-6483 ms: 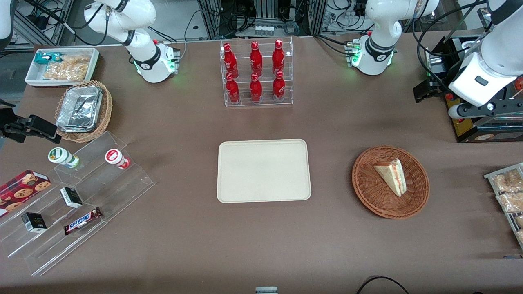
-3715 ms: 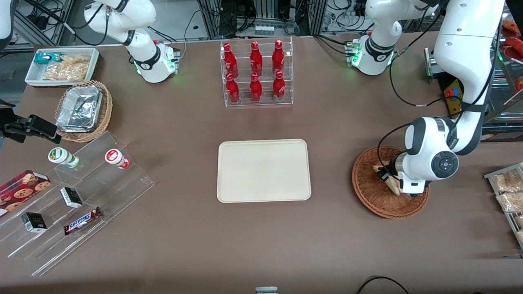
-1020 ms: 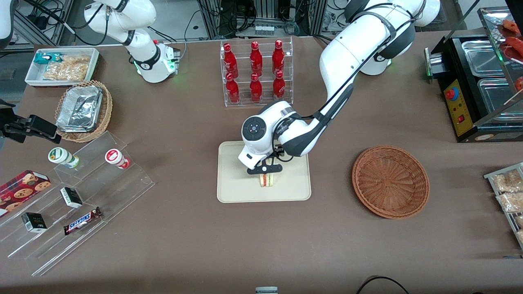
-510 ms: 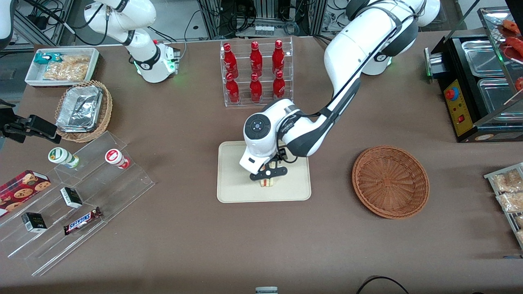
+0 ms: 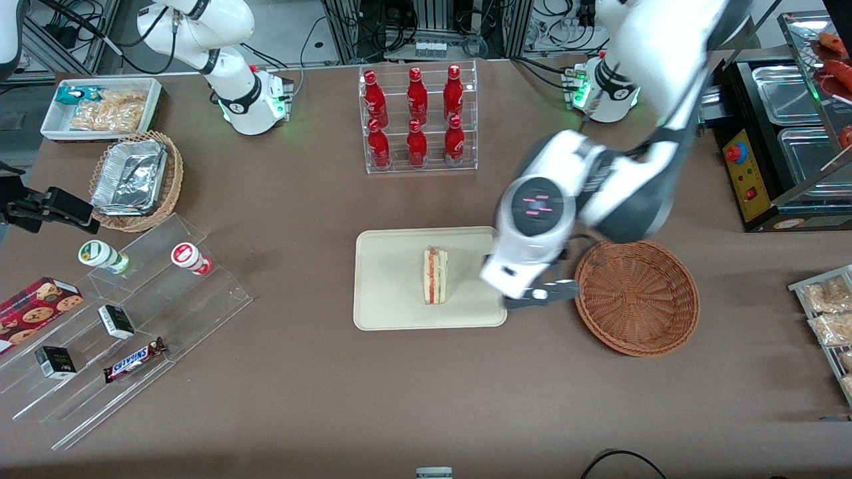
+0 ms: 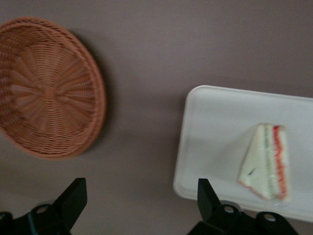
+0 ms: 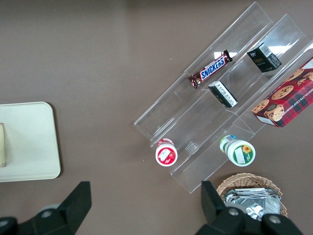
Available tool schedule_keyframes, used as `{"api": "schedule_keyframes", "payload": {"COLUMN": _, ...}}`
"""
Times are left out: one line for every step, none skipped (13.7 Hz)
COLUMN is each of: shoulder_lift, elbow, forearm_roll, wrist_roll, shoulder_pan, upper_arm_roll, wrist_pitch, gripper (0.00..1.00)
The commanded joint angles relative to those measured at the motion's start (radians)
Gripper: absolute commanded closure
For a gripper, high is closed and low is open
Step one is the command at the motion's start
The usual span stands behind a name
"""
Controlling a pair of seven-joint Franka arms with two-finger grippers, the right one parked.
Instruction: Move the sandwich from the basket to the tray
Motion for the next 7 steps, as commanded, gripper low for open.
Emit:
{"api": "schedule_keyframes", "payload": {"shoulder_lift": -0.119, "elbow": -0.091, "forearm_roll": -0.033, "wrist_roll": 0.231, "shoulder_pan": 0.154, "upper_arm_roll": -0.011, "wrist_pitch": -0.085, "gripper": 0.0}}
{"api": "schedule_keyframes", "payload": {"shoulder_lift": -0.148, "elbow": -0.091, "forearm_roll": -0.035, "wrist_roll": 0.302, "shoulder_pan": 0.211, "upper_arm_roll": -0.009, "wrist_pitch": -0.133, "gripper": 0.0}}
{"api": "schedule_keyframes", "payload": {"shoulder_lift": -0.174, "elbow": -0.091, "forearm_roll": -0.035, "wrist_roll": 0.365, "shoulder_pan": 0.257, "upper_arm_roll": -0.009, "wrist_pitch": -0.173, "gripper": 0.0}}
{"api": "schedule_keyframes", "payload": {"shoulder_lift": -0.208, "elbow": -0.092, "forearm_roll": -0.035, "wrist_roll": 0.421, "shoulder_pan": 0.292, "upper_arm_roll": -0.009, "wrist_pitch": -0.214, "gripper": 0.0}}
{"api": "schedule_keyframes", "payload": {"shoulder_lift": -0.237, "elbow": -0.091, "forearm_roll": -0.041, "wrist_roll": 0.452, "shoulder_pan": 0.335, "upper_arm_roll": -0.009, "wrist_pitch": -0.249, "gripper": 0.0}}
{"api": "schedule_keyframes", "payload": {"shoulder_lift": -0.274, "elbow": -0.091, "forearm_roll": -0.074, "wrist_roll": 0.462, "shoulder_pan": 0.372, "upper_arm_roll": -0.009, "wrist_pitch": -0.279, "gripper": 0.0}}
{"api": "schedule_keyframes", "payload": {"shoulder_lift": -0.306, "elbow": -0.091, "forearm_roll": -0.096, "wrist_roll": 0.463, "shoulder_pan": 0.394, "upper_arm_roll": -0.006, "wrist_pitch": -0.303, "gripper": 0.0}}
